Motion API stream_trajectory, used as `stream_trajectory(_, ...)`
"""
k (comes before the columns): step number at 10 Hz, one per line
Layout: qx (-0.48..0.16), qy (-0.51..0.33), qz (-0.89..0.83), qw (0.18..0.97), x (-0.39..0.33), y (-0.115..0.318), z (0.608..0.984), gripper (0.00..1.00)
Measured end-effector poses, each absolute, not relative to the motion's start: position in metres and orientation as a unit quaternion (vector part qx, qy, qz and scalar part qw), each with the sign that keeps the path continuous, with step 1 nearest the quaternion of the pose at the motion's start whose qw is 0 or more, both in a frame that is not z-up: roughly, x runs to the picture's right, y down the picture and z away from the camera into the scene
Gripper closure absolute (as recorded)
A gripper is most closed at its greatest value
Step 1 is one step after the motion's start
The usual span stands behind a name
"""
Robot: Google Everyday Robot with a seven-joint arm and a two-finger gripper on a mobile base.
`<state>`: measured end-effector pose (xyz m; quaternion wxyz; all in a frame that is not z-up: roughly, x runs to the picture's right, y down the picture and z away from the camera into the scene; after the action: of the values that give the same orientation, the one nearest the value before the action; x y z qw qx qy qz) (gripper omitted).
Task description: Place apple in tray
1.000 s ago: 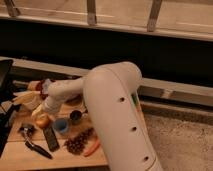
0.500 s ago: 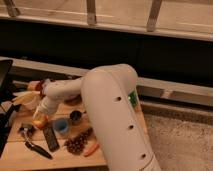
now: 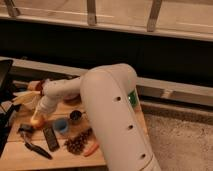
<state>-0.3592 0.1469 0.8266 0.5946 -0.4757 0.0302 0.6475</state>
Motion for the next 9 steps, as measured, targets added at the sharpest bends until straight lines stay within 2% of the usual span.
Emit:
stream_trajectory(5, -0.461, 0.023, 0.653, 0.6, -0.352, 0.134, 0.821, 1.0)
stream_trajectory(9, -0.417, 0.012, 0.679, 0.604, -0.31, 0.08, 0.812, 1.0)
